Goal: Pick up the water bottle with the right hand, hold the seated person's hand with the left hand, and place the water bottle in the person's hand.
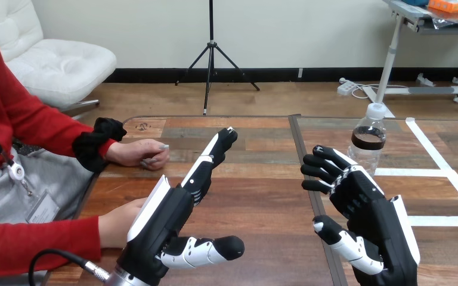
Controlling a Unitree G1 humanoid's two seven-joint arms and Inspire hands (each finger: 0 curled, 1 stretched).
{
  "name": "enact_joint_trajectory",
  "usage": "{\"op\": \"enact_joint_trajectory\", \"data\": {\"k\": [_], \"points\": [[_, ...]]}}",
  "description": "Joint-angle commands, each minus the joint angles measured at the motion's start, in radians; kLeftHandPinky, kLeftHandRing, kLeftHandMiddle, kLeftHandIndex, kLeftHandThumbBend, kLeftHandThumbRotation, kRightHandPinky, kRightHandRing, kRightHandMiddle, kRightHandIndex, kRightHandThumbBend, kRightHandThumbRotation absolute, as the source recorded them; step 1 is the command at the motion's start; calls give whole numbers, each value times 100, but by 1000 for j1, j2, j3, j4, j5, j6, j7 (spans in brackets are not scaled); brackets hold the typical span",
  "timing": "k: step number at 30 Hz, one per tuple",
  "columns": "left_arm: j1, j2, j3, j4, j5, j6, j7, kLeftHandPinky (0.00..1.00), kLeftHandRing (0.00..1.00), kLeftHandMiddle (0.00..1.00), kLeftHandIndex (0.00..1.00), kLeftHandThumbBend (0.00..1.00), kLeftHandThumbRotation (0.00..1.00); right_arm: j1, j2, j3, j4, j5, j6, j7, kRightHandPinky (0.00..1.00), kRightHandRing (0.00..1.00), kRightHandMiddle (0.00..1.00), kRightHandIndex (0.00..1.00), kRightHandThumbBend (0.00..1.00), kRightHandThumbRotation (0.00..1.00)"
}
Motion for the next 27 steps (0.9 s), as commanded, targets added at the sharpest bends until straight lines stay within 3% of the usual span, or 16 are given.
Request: {"op": "enact_joint_trajectory", "data": {"k": [1,27], "points": [[-20,6,18,-58,3,-3,15,100,100,100,100,100,76,-35,5,5,-58,1,-14,-9,71,78,80,80,100,56],[-6,6,23,-74,45,-11,58,98,100,100,100,100,80,-48,7,16,-53,3,-15,-6,74,80,80,82,100,58]]}}
